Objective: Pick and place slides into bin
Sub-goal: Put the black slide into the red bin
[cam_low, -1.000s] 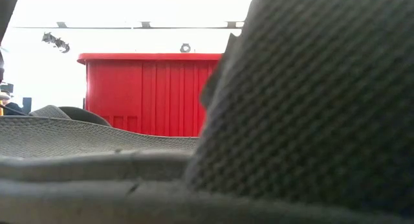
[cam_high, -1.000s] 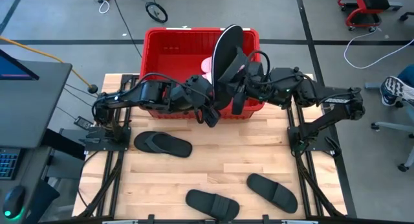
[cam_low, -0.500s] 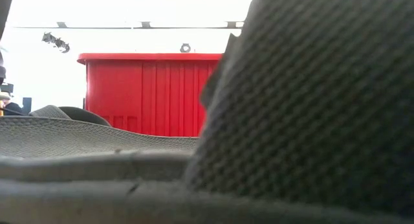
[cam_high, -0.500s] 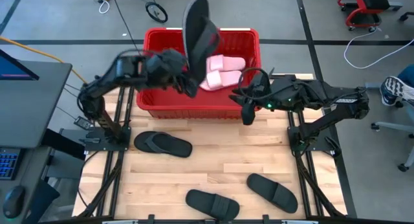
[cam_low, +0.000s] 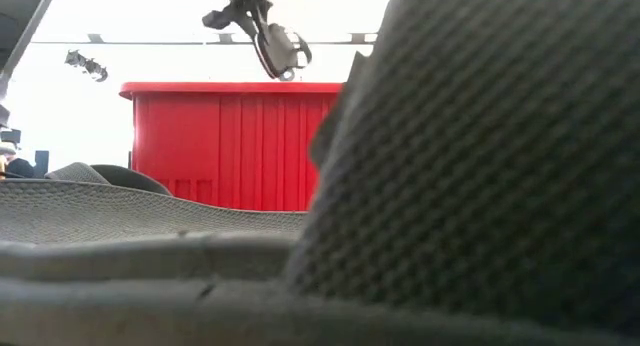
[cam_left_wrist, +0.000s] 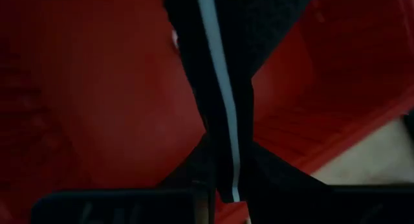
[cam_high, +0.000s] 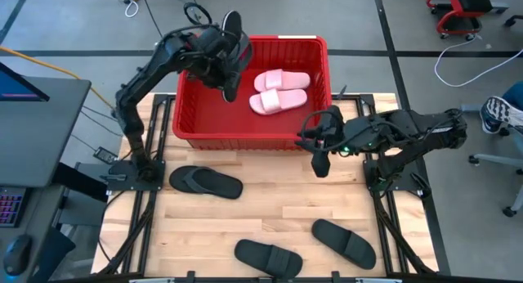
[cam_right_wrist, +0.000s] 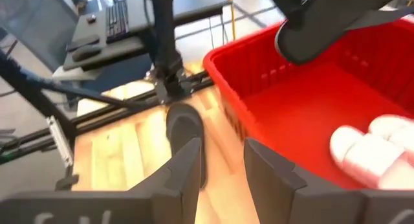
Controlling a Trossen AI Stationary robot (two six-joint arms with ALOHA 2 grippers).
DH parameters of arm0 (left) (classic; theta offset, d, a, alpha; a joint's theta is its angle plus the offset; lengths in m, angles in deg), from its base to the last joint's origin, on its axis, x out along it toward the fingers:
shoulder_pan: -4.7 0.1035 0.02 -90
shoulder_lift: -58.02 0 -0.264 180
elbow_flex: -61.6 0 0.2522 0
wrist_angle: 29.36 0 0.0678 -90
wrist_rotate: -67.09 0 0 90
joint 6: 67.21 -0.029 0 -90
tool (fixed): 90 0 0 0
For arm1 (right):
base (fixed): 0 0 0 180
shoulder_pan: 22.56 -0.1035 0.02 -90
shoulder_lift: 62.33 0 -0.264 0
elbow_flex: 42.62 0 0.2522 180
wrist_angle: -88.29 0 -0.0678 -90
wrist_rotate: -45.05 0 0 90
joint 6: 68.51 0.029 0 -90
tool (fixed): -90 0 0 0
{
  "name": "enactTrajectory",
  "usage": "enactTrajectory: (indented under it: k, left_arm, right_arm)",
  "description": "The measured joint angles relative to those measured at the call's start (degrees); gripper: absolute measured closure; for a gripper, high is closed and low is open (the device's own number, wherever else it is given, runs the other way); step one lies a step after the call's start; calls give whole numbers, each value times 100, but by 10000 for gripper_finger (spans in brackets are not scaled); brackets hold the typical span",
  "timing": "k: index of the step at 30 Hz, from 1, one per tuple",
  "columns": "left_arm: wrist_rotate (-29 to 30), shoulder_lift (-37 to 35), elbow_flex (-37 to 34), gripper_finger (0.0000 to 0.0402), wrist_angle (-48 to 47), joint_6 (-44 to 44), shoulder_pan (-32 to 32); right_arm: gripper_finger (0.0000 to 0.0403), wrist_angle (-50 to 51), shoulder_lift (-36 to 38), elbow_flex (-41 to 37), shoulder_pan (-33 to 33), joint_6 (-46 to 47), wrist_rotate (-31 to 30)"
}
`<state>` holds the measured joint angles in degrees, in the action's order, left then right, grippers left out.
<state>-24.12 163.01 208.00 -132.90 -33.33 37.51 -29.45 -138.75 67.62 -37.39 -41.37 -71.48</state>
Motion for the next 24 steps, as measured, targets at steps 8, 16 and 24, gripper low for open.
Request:
enactTrajectory:
  k: [8, 16, 24]
  left_arm:
    - [-283, 898, -3, 350, -20, 150, 319]
    - [-680, 1700, -7, 350, -21, -413, 355]
    - [-1094, 1764, -7, 350, -22, -1289, 499]
  right_arm:
    - [279, 473, 0, -2, -320, 675, -4]
    - [279, 592, 0, -1, -723, 908, 1]
    - [279, 679, 0, -2, -826, 896, -1]
